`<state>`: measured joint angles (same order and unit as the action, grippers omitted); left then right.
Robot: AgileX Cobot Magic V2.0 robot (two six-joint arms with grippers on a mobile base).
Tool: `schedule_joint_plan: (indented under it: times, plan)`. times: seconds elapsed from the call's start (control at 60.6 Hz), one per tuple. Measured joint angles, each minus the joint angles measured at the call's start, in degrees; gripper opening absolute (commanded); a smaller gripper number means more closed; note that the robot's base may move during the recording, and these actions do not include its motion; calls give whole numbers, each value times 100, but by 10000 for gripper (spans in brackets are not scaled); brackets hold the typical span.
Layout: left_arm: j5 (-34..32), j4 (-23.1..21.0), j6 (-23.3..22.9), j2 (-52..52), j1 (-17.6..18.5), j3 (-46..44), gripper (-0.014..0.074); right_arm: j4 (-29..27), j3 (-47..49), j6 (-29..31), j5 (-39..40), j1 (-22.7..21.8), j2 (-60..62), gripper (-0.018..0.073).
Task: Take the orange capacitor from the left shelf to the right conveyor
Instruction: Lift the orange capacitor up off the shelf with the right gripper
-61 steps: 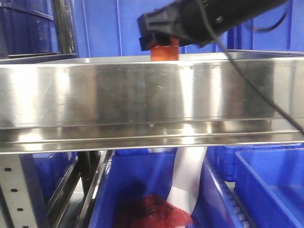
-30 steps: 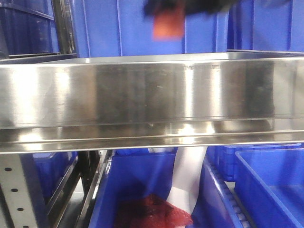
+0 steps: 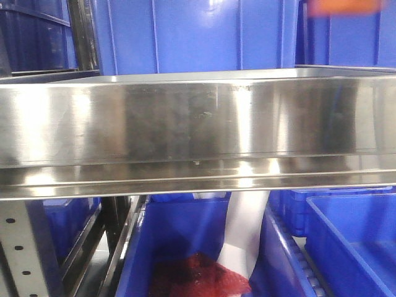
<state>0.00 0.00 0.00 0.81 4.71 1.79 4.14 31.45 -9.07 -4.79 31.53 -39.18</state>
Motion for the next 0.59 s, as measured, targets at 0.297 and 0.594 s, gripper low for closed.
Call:
schedule_joint_plan:
  times: [0.297, 0.594]
  plan:
    - [0, 0, 0, 0, 0, 0, -105, 0, -623, 0, -860, 0, 2303, 49]
    - [0, 0, 0, 0, 0, 0, -105, 0, -638, 0, -1849, 0, 3501, 49]
